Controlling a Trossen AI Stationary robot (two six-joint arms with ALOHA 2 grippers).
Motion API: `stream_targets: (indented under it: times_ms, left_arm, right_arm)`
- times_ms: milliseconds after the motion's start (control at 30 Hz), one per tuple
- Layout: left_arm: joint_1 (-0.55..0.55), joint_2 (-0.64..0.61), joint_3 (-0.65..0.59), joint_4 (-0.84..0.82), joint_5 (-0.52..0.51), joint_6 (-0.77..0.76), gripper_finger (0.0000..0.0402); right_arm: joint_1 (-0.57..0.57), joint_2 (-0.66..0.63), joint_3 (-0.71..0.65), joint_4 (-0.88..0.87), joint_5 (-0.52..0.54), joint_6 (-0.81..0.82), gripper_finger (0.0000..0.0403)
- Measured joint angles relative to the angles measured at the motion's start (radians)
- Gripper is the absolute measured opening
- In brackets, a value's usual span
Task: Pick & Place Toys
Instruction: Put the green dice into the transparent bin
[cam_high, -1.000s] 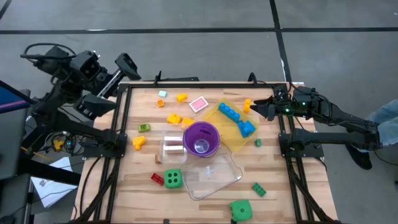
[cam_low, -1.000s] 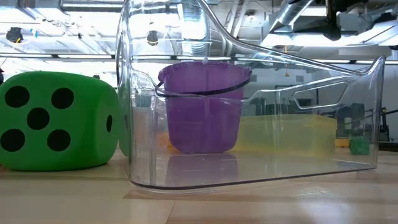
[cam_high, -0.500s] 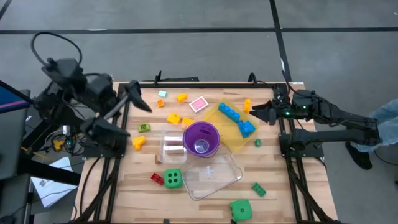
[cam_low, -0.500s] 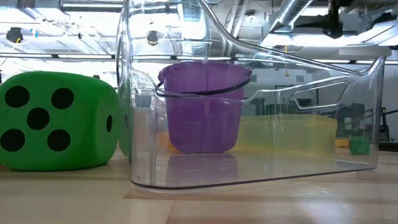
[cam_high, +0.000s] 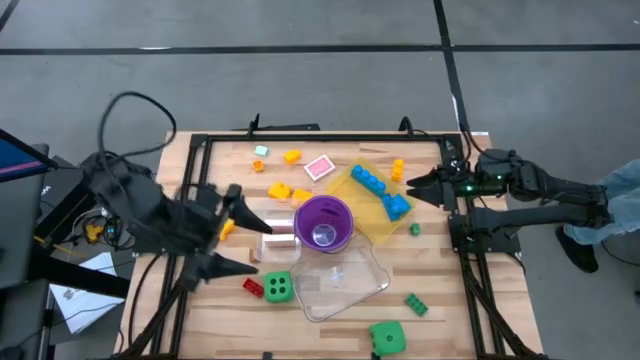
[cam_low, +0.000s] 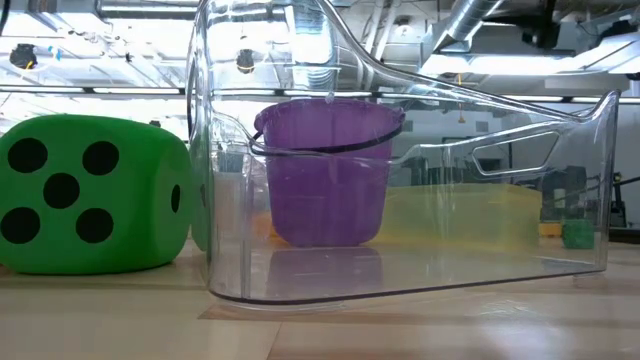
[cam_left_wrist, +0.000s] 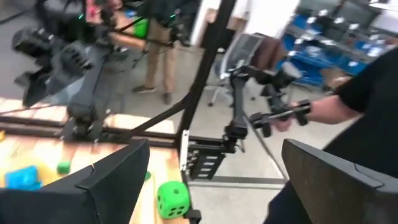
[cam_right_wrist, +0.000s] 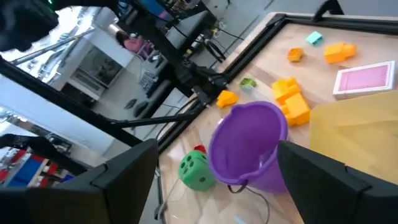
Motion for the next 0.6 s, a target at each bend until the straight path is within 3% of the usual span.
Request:
stream_targets:
  times_ms: [200, 300, 467, 600]
  left_arm:
    - [-0.017, 0.080, 0.001, -0.147, -0.071, -0.141, 0.0361]
    - [-0.016, 0.136, 0.001, -0.291, -0.027, -0.225, 0.0360]
    - [-0.022, 0.246, 0.001, -0.436, 0.060, -0.240, 0.0363]
    - [-0.047, 0.324, 0.000, -0.567, 0.068, -0.225, 0.0368]
  right_arm:
    - [0.003, -0.038, 0.000, 0.020, -0.039, 0.000, 0.0321]
    - [0.003, -0.067, 0.000, 0.020, -0.053, 0.000, 0.0321]
    - [0.003, -0.116, 0.001, 0.022, -0.060, 0.001, 0.0321]
    - [0.003, -0.146, 0.001, 0.020, -0.060, -0.002, 0.0321]
